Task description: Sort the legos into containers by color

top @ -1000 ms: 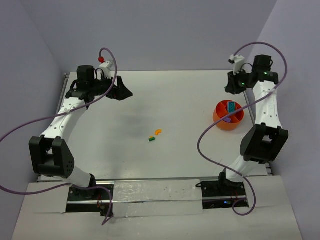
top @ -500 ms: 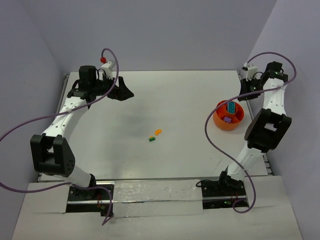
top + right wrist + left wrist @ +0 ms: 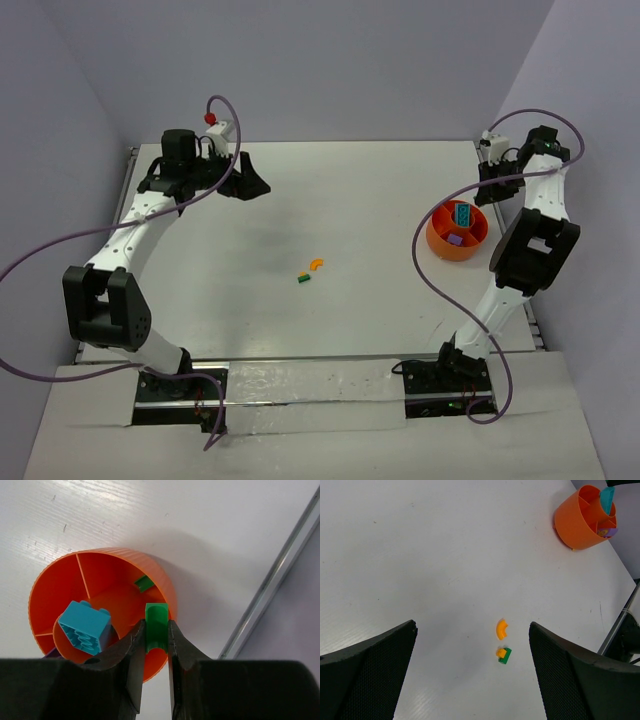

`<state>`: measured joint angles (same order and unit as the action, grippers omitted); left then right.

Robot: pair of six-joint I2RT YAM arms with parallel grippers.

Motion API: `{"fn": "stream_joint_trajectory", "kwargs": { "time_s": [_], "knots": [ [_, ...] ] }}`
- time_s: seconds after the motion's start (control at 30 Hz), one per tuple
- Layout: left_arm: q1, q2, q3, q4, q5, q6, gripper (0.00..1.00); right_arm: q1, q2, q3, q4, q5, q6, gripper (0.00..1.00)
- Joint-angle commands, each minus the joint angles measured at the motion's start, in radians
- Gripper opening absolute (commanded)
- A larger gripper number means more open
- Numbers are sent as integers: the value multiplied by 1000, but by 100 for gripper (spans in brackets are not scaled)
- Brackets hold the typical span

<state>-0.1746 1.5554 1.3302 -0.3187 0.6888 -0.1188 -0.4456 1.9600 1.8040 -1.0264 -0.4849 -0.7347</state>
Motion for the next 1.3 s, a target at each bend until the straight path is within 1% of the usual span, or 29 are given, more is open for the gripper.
{"fn": "stream_joint_trajectory", "kwargs": {
  "time_s": [0.0,0.33,0.7,1.13,1.27],
  "knots": [
    [-11,8,54,-6,-5,15,99,5,22,60,-9,-2,-14,5],
    [-19,16,61,-13,-18,19,99,13,51,61,-21,-35,-3,6],
    [-23,23,66,-17,-23,21,99,27,60,75,-44,-44,-6,13],
    [-23,25,66,-19,-28,21,99,34,68,81,-67,-47,-6,22],
    [-23,26,65,-16,-28,20,99,36,66,84,-73,-53,-6,31]
  ]
}}
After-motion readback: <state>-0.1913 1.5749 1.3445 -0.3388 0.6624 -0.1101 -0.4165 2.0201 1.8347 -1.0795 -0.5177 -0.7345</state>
